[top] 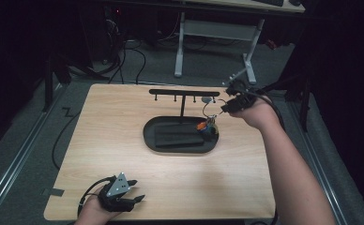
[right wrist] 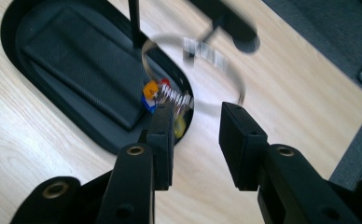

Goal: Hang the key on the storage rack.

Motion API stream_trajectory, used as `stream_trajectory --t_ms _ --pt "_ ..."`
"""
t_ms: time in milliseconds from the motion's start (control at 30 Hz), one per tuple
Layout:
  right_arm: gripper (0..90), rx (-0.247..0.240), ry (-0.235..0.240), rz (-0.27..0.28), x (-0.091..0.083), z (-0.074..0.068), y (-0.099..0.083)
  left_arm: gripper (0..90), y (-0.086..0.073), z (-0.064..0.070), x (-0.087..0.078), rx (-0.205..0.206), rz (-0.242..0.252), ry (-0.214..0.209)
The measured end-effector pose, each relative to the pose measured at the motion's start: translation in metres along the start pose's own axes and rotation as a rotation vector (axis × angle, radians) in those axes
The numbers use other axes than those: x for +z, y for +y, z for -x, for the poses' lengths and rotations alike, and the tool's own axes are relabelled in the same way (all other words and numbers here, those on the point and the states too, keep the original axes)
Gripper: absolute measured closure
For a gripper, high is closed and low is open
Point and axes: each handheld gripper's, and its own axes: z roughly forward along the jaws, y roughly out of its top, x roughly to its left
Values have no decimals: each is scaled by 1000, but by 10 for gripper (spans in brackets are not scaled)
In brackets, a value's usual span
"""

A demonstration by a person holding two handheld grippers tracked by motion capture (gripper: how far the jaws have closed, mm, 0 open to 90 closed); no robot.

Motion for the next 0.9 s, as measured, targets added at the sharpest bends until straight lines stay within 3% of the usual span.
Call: stream_trajectory --t_ms 100,167,300,433,500,567,733,833,900 --pt "675 35 -28 48 -1 -9 -32 399 1 0 0 -3 13 3" --pt "681 38 -21 57 1 -15 -48 399 2 -1 -1 -23 43 -6" --pt "620 66 -14 136 6 -32 -89 400 5 -1 0 -30 73 19" --pt "557 130 -56 211 18 -51 -128 411 6 -2 3 -48 71 19" --pt "533 167 -59 268 32 -66 -159 411 6 -3 4 -62 75 25" --pt "521 173 -53 279 36 -69 -165 411 5 -4 4 -68 83 31" --pt "487 213 -55 297 69 -94 -213 402 4 -7 4 -91 85 52" --pt "451 229 -45 309 77 -101 -225 397 3 -10 3 -109 99 50" --pt "390 215 -79 338 81 -112 -239 389 1 -11 2 -128 121 51"
